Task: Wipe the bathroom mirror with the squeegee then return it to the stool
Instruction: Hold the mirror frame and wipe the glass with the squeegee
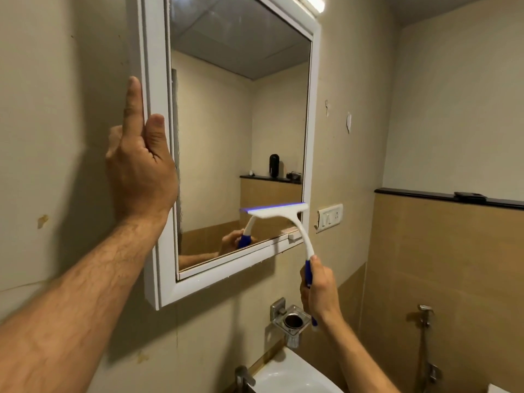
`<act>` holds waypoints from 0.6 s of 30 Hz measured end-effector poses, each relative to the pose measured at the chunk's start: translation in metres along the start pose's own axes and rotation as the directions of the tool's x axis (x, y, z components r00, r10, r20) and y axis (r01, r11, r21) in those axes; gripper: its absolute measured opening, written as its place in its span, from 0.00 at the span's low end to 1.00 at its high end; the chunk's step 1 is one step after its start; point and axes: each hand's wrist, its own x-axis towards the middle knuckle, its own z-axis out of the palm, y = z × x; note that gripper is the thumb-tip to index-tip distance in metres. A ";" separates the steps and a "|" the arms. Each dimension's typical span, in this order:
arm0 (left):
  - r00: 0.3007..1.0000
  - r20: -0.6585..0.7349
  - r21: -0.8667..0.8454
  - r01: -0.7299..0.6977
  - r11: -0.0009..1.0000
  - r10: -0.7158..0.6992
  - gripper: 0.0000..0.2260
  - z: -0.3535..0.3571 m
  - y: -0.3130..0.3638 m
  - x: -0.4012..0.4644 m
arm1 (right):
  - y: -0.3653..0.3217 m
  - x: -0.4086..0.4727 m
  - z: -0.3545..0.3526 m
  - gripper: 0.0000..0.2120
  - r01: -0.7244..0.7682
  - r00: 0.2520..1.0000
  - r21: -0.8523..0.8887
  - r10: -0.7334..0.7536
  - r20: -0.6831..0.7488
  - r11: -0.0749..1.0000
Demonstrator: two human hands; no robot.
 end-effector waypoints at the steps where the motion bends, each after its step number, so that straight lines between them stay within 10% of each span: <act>1: 1.000 -0.003 -0.005 0.000 1.000 0.000 0.22 0.000 -0.001 0.000 | 0.009 -0.005 -0.001 0.23 -0.008 1.000 -0.009 0.008 -0.001 1.000; 18: 0.999 -0.025 -0.011 0.019 1.000 -0.019 0.22 0.001 0.000 -0.002 | 0.004 -0.008 -0.007 0.23 -0.023 0.999 -0.086 0.020 -0.031 0.996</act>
